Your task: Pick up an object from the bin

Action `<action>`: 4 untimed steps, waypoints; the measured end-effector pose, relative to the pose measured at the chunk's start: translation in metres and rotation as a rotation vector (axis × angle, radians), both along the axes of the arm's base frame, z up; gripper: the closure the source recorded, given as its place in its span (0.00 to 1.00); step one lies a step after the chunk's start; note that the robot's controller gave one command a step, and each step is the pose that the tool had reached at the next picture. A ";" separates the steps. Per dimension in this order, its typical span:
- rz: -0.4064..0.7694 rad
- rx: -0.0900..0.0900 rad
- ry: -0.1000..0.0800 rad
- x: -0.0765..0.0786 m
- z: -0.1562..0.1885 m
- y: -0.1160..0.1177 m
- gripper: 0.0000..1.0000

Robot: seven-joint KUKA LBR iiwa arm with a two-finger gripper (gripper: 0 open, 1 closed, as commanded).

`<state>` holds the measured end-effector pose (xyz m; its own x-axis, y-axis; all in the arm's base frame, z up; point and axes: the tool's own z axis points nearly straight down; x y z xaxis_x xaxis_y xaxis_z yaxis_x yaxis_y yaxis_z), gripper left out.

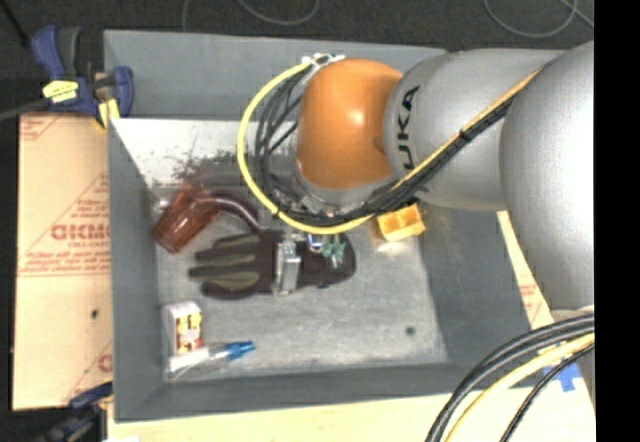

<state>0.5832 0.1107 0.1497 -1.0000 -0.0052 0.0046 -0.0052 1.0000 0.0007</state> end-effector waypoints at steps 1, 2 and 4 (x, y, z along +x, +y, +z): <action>-0.002 0.001 -0.007 0.001 0.005 0.000 0.00; 0.139 0.000 -0.016 0.001 -0.017 0.006 0.00; 0.304 0.003 -0.013 0.000 -0.077 0.019 1.00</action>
Offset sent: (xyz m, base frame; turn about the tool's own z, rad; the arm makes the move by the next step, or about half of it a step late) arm -0.0083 0.0208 -0.0717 -0.4013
